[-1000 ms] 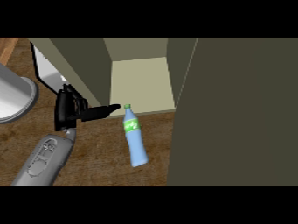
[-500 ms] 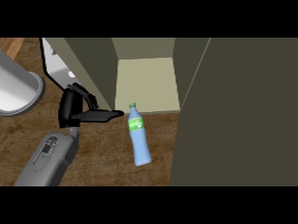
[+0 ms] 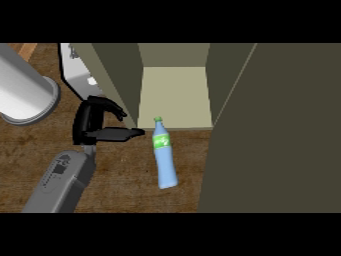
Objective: Pick up the bottled water, place it into the cabinet and close the cabinet
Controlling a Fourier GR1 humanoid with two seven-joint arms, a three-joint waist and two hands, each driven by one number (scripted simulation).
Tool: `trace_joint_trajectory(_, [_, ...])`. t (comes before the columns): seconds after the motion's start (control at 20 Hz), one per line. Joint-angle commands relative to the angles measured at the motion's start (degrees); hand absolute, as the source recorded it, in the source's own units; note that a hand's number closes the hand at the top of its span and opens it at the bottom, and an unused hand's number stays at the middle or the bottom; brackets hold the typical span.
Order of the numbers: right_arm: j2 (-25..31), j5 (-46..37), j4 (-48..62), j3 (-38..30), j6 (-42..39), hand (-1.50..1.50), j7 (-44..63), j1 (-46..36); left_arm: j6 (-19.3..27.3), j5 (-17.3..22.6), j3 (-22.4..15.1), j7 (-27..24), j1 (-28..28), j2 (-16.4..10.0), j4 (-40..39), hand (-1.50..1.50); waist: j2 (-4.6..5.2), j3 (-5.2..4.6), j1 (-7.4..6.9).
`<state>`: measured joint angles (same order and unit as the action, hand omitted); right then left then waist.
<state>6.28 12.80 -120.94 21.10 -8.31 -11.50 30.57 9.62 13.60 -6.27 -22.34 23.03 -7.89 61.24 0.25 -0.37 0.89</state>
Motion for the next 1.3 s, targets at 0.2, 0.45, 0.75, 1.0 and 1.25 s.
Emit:
trace_joint_trajectory(0.2, [0.2, 0.6, 0.1, -0.1, -0.1, -1.50, -1.5, 1.9, -4.2, 3.5, -1.1, 1.4, 1.6, 3.4, 8.7, -1.50, -0.49, 0.40, -0.56])
trace_joint_trajectory(0.45, [-1.0, -2.1, 0.3, 1.3, 2.0, -1.50, -0.4, 0.4, -2.6, 4.0, -4.3, 5.3, -3.1, 6.4, 17.7, -1.50, -0.58, 0.41, -1.22])
trace_joint_trajectory(0.75, [0.2, -3.6, -2.4, 3.7, 2.5, -1.50, -2.3, 5.4, -4.1, 4.8, -9.2, 9.4, -17.7, 4.8, 36.5, -1.50, -0.57, 0.39, -1.21])
trace_joint_trajectory(1.0, [3.6, -2.8, -2.5, 1.3, 0.0, -1.50, -1.3, 2.6, -4.0, 5.8, -13.1, 15.8, -24.6, 3.8, 48.2, -1.50, -0.51, 0.40, -1.28])
trace_joint_trajectory(1.25, [6.0, -11.4, -3.7, 10.4, -0.5, 1.50, 3.1, 3.7, -7.7, 8.1, -10.4, 12.9, -30.1, 0.3, 53.0, -1.50, -0.45, 0.33, -1.45])
